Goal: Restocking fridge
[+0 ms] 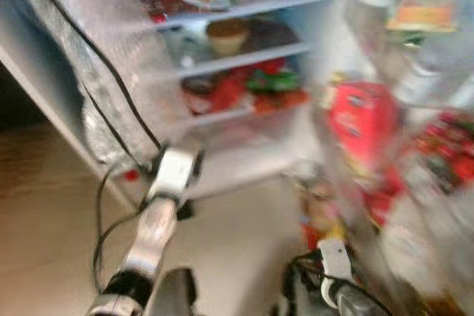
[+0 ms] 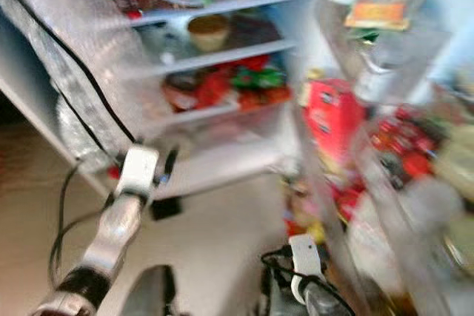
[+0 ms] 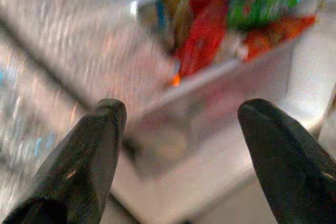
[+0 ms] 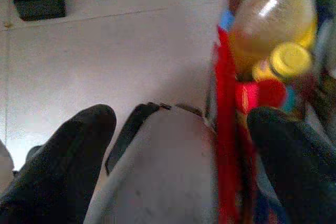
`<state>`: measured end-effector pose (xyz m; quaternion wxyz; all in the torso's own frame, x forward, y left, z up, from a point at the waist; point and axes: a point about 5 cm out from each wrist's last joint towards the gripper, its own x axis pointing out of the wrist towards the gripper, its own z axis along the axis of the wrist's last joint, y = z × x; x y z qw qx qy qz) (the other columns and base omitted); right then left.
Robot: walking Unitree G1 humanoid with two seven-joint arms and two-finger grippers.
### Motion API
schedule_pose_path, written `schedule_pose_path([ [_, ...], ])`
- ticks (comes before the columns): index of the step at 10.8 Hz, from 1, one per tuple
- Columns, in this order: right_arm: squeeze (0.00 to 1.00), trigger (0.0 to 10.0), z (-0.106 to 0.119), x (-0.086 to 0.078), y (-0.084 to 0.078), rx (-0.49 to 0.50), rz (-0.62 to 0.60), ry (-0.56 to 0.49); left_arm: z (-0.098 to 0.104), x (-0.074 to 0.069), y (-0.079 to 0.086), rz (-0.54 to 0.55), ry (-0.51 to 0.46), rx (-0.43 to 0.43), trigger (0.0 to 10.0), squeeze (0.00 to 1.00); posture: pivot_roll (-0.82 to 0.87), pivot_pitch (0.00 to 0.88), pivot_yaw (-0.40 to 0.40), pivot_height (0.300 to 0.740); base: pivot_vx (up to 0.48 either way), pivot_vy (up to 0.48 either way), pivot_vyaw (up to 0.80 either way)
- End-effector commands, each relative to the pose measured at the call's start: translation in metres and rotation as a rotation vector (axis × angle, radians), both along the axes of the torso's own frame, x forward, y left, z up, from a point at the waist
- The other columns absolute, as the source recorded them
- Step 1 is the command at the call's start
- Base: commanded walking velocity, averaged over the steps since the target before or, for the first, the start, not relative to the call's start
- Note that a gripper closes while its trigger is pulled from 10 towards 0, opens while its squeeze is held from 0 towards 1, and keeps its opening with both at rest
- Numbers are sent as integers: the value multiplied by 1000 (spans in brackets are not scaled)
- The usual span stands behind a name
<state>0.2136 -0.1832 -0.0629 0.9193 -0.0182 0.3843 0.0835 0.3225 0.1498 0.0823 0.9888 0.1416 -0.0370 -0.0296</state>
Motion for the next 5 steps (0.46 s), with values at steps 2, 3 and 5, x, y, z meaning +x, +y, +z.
schedule_pose_path([
  [2, 0, 10000, -33, -58, 6, 25, -4, 252, -32, -10, 27, 116, 178, -44, 10000, 0, -38, 150, 54, 585, 0, 0, 0],
  [3, 0, 10000, -32, -58, 6, 20, 2, 249, -51, -18, 35, 150, 286, -46, 10000, 0, -38, 150, 54, 585, 0, 0, 0],
  [5, 0, 10000, -32, -57, 7, 20, 5, 248, -79, -35, 49, 210, 449, -46, 10000, 0, -37, 148, 56, 585, 0, 0, 0],
])
